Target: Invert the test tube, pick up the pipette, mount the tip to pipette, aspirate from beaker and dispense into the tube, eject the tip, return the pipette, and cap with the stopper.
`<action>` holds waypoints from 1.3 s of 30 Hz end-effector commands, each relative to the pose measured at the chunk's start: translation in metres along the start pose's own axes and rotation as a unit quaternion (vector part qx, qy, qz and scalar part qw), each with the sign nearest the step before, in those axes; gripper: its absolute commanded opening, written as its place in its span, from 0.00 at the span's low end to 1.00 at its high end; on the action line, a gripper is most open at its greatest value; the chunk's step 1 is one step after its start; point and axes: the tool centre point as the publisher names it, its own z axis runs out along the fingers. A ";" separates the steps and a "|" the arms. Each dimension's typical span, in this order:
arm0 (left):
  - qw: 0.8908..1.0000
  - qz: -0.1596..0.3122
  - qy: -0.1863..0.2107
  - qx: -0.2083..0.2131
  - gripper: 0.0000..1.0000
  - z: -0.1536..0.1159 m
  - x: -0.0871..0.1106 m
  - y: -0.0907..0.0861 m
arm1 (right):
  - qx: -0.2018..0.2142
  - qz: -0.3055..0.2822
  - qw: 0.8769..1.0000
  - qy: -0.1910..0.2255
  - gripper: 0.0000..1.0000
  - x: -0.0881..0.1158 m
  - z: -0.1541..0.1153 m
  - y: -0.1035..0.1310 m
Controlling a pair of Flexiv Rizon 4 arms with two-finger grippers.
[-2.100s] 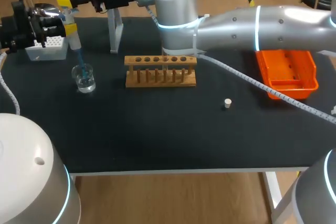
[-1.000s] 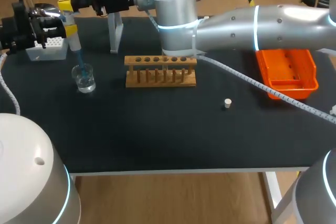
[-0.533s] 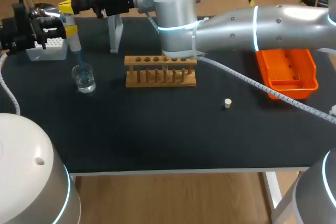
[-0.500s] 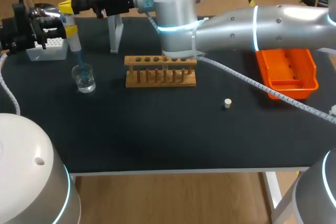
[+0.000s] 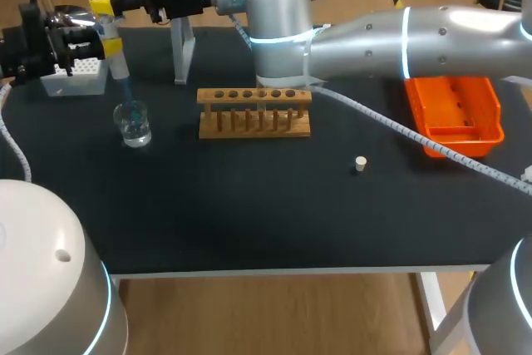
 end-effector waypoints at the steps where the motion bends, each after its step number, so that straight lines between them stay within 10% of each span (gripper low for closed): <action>1: 1.000 0.000 0.000 -0.001 0.00 -0.001 0.000 -0.002 | -0.001 -0.009 1.000 -0.007 1.00 0.008 -0.013 0.010; 13: 1.000 0.000 0.000 -0.001 0.00 -0.001 0.000 -0.002 | 0.019 -0.049 0.997 -0.057 1.00 0.020 -0.085 0.024; 39: 1.000 0.000 0.000 -0.001 0.00 -0.001 0.000 -0.002 | 0.132 -0.071 0.981 -0.122 1.00 0.027 -0.257 -0.025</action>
